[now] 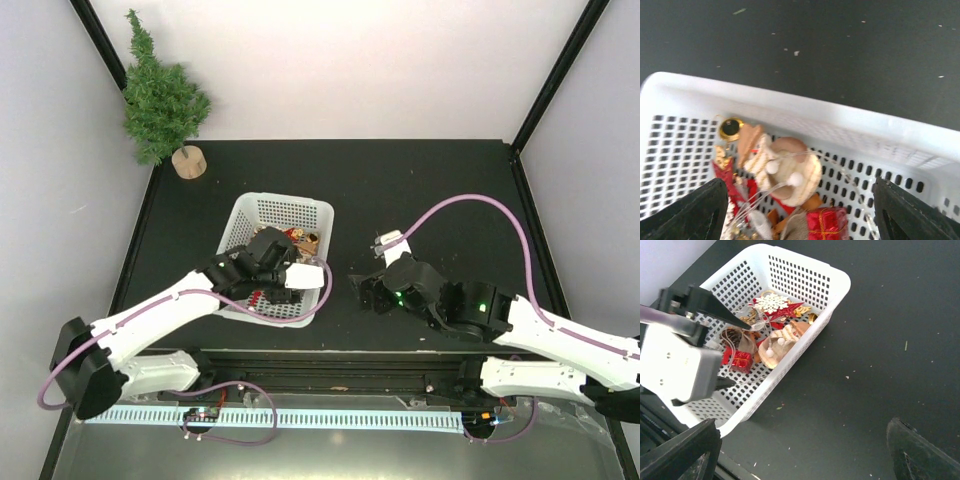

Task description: Decorate the small christmas tree

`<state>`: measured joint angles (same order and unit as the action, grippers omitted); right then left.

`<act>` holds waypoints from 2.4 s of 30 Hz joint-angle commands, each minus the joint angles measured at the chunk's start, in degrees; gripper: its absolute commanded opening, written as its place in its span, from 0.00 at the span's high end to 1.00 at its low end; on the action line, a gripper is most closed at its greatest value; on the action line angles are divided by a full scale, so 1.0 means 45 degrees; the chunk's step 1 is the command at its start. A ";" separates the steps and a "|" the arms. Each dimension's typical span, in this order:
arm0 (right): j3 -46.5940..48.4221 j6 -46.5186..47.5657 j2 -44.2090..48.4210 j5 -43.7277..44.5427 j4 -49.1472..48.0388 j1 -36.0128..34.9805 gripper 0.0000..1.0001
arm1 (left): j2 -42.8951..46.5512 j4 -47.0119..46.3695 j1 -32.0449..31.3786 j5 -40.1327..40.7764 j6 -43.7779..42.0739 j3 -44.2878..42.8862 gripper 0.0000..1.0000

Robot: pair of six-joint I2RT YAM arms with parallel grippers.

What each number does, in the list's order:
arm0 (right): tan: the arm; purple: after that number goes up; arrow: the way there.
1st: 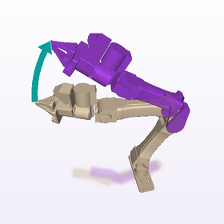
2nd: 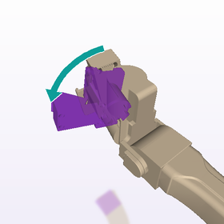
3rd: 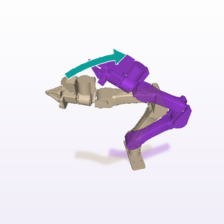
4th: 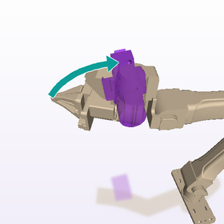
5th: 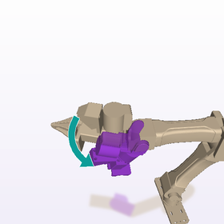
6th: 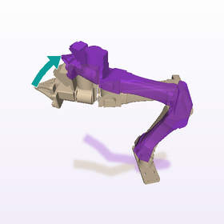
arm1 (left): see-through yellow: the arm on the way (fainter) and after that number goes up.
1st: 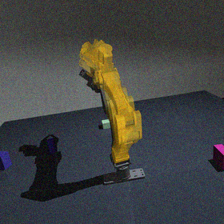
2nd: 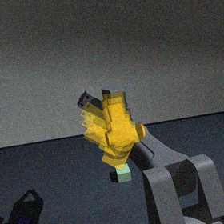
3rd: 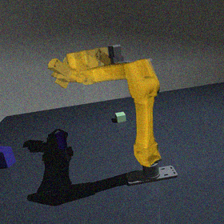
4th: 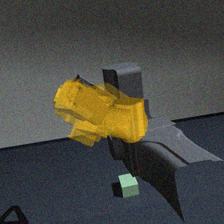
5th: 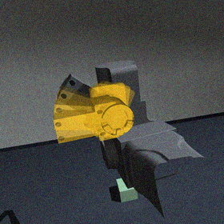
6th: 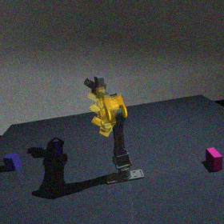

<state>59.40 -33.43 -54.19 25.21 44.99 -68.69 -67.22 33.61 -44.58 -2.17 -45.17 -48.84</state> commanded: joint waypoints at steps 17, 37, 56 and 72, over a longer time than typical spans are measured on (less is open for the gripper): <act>0.1159 -0.0281 -0.2330 0.1578 -0.0565 0.0161 0.04 | -0.0130 0.1464 0.8211 0.0418 0.2119 -0.1547 0.15; 0.0275 -0.0424 -0.1195 0.1629 -0.0555 0.0361 0.02 | -0.3198 0.1069 1.2554 -0.0900 0.1270 -0.1642 0.21; 0.0281 -0.0230 -0.1611 0.1526 -0.0722 0.0376 0.02 | -0.3765 0.0167 0.8761 -0.1268 0.2349 -0.0236 0.19; 0.0001 -0.0325 -0.0927 0.1878 -0.0370 0.0506 0.01 | -0.6310 -0.1993 0.4299 -0.0572 0.1086 -0.2300 0.18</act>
<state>60.25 -34.65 -59.11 32.25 43.00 -66.92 -94.65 29.78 -22.35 -4.47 -37.74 -55.86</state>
